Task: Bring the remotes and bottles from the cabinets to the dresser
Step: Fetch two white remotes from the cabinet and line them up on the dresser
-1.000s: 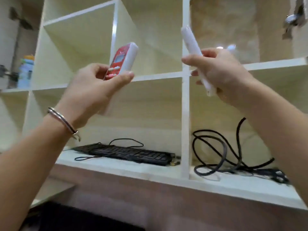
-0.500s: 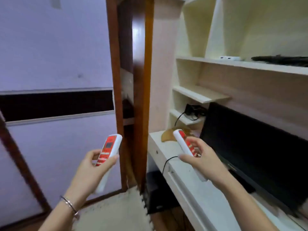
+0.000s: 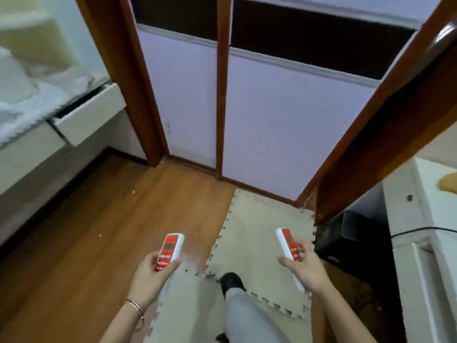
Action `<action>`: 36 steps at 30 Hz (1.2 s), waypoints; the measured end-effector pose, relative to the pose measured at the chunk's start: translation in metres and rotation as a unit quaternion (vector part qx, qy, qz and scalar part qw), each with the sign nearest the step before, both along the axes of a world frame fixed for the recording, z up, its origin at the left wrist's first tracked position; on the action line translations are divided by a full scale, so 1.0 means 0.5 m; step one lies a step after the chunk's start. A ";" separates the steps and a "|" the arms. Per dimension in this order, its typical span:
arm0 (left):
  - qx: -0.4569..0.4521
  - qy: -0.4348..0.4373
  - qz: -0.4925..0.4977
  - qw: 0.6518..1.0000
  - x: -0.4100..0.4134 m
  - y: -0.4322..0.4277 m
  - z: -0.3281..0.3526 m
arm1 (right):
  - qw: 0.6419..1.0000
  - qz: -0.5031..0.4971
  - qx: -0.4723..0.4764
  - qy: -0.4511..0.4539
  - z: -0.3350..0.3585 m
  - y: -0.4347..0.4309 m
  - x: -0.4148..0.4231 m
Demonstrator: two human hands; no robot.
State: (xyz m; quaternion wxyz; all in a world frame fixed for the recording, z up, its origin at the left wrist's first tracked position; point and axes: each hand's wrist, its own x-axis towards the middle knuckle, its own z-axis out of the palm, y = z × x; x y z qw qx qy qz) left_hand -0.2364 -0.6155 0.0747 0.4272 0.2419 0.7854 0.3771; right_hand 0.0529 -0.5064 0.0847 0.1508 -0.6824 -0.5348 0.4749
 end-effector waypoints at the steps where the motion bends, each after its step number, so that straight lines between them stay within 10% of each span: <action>1: -0.018 -0.007 0.026 0.999 -0.012 -0.024 -0.017 | 1.000 0.020 -0.016 -0.009 -0.018 0.004 -0.020; 18: -0.182 -0.077 0.302 0.933 -0.191 -0.020 -0.117 | 0.936 0.267 -0.180 -0.142 -0.151 0.291 -0.299; 36: -0.226 -0.165 0.507 0.816 -0.384 -0.300 -0.146 | 0.844 0.501 -0.119 -0.149 -0.166 0.206 -0.955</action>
